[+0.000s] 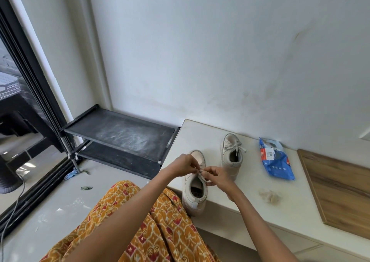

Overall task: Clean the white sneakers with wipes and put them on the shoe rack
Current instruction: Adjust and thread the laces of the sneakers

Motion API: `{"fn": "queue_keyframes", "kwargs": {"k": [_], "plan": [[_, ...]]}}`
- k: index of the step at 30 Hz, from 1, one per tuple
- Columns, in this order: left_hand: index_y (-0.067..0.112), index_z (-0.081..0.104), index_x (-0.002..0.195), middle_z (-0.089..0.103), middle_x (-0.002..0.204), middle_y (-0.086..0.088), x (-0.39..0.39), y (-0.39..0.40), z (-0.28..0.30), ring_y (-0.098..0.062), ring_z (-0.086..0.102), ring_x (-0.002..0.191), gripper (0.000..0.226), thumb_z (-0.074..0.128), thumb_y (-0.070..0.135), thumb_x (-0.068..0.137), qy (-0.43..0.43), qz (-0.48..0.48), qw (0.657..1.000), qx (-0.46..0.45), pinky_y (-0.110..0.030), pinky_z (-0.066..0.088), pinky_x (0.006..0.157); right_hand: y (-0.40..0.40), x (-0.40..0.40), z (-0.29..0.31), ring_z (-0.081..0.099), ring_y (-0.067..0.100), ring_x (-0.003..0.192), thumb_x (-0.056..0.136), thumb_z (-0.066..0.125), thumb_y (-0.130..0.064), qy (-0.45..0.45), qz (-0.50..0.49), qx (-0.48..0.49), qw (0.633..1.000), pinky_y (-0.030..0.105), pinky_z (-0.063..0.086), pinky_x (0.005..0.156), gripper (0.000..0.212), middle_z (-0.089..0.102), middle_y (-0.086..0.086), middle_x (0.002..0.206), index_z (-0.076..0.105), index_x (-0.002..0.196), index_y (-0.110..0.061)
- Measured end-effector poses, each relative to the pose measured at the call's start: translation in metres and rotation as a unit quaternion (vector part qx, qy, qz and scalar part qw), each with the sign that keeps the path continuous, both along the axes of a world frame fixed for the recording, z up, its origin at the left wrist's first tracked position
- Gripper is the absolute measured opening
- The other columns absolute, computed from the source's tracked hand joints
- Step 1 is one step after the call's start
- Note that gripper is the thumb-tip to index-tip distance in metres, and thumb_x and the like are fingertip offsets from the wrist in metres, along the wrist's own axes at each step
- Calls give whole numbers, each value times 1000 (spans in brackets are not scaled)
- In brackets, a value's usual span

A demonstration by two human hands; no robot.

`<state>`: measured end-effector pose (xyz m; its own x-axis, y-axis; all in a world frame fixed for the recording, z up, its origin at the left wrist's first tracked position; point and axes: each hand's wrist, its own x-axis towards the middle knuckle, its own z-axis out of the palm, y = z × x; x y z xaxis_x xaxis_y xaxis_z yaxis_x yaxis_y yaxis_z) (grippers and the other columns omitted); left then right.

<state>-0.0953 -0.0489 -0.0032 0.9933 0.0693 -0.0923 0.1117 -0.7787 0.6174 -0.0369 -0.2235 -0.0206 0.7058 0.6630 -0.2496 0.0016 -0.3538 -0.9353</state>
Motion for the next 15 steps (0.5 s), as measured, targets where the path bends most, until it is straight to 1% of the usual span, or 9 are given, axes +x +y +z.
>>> {"fn": "queue_keyframes", "kwargs": {"k": [3, 5, 6, 7, 9, 10, 12, 14, 15], "plan": [[13, 73, 93, 72, 87, -6, 0, -2, -2, -19, 65, 80, 16, 67, 23, 82, -7, 11, 1000, 11, -27, 49, 70, -2, 0, -2, 66, 12, 81, 87, 66, -15, 0, -4, 11, 1000, 21, 53, 67, 10, 71, 4, 91, 69, 96, -18], [13, 72, 90, 70, 87, -5, -2, -5, -5, -18, 63, 79, 17, 67, 26, 81, -22, 25, 999, 15, -29, 48, 69, 0, -1, -4, 66, 14, 79, 87, 65, -15, -31, -19, 1, 999, 22, 53, 65, 9, 71, 5, 88, 70, 94, -18], [12, 71, 88, 68, 88, -5, -3, -7, -7, -18, 62, 79, 17, 67, 27, 81, -33, 32, 999, 15, -30, 48, 70, 2, -2, -6, 66, 14, 77, 87, 65, -17, -76, -28, -16, 997, 23, 53, 63, 8, 71, 3, 84, 70, 93, -19], [12, 70, 86, 66, 89, -5, -3, -8, -9, -17, 60, 79, 16, 67, 27, 80, -45, 39, 998, 14, -31, 48, 71, 4, -3, -8, 65, 13, 75, 87, 64, -20, -147, -33, -42, 988, 24, 53, 62, 6, 70, -2, 81, 69, 91, -20], [11, 69, 82, 62, 92, -5, -4, -9, -12, -17, 59, 81, 16, 70, 26, 78, -65, 51, 997, 8, -31, 48, 72, 8, -7, -12, 62, 12, 73, 87, 62, -25, -298, -31, -99, 949, 29, 51, 62, 8, 67, -5, 80, 65, 91, -19], [11, 70, 81, 61, 92, -5, -4, -7, -12, -17, 58, 81, 15, 71, 26, 77, -71, 54, 996, 5, -29, 47, 72, 10, -10, -14, 62, 14, 72, 88, 60, -26, -342, -32, -110, 933, 32, 49, 62, 10, 67, -4, 81, 62, 92, -17], [12, 71, 81, 62, 89, -2, -4, -3, -12, -13, 54, 77, 14, 72, 26, 77, -57, 53, 997, -7, -25, 42, 68, 13, -14, -19, 62, 18, 70, 90, 59, -28, -377, -48, -104, 919, 35, 48, 58, 13, 68, 0, 81, 58, 93, -15], [13, 73, 85, 64, 87, 0, -4, 3, -12, -9, 52, 75, 15, 71, 27, 79, -26, 42, 998, -26, -22, 39, 68, 15, -15, -23, 63, 19, 69, 90, 60, -29, -379, -70, -98, 918, 36, 48, 57, 15, 68, 1, 80, 58, 91, -14], [13, 74, 86, 66, 87, -1, -5, 5, -11, -8, 52, 75, 16, 70, 27, 80, -10, 35, 999, -40, -22, 40, 68, 15, -15, -24, 64, 19, 70, 89, 61, -30, -375, -79, -94, 919, 36, 49, 57, 16, 69, 0, 80, 58, 91, -15]]}}
